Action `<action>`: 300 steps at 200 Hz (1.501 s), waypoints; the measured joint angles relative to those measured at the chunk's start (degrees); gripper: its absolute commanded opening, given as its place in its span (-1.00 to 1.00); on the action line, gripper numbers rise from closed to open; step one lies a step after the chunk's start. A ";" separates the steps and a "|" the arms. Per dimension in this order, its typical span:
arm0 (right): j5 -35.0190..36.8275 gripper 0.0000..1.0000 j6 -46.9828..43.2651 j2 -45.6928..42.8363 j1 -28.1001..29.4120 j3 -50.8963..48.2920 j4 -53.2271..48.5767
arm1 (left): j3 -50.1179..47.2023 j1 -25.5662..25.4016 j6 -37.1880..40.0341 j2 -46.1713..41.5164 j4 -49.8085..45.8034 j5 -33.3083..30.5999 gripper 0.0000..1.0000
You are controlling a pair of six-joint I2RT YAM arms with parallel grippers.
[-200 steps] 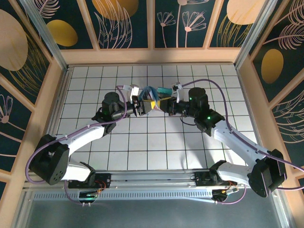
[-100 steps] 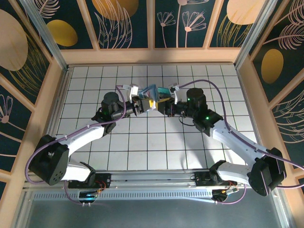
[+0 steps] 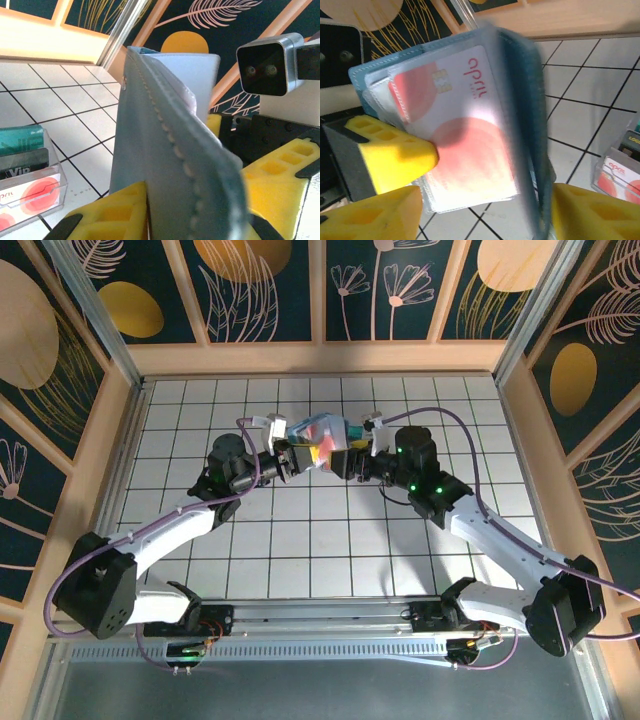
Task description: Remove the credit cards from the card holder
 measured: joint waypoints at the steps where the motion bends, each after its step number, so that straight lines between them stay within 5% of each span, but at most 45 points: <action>1: 0.02 0.43 0.00 0.02 0.00 0.07 -0.02 | 0.00 0.00 0.00 -0.02 -0.04 0.00 -0.67; 61: 1.25 0.37 0.02 1.11 0.02 2.86 -2.08 | 0.00 -0.35 1.25 -0.31 -0.28 2.99 -0.67; 96: 3.45 -0.34 0.50 1.07 -0.24 2.91 -3.17 | 0.00 -0.35 1.70 -1.09 -0.94 3.41 -0.61; 111: 3.85 -0.62 0.66 0.81 -0.63 2.91 -3.58 | 0.00 -0.35 1.99 -1.73 -1.11 3.43 -0.43; 147: 3.72 -1.00 1.73 -0.04 -0.96 2.89 -3.80 | 0.00 -0.35 1.90 -2.12 -0.81 4.44 -0.11; 166: 2.95 -1.00 2.14 -0.04 -0.96 2.89 -3.82 | 0.00 -0.35 1.53 -2.03 -0.70 4.90 0.13; 199: 2.47 -1.00 3.06 -0.07 -0.72 2.89 -3.82 | 0.02 -0.35 1.01 -1.11 -0.66 4.44 0.21; 300: 2.91 -1.00 3.30 -0.35 0.20 2.89 -8.37 | 0.02 -0.35 2.97 -0.68 -6.47 -7.58 -0.12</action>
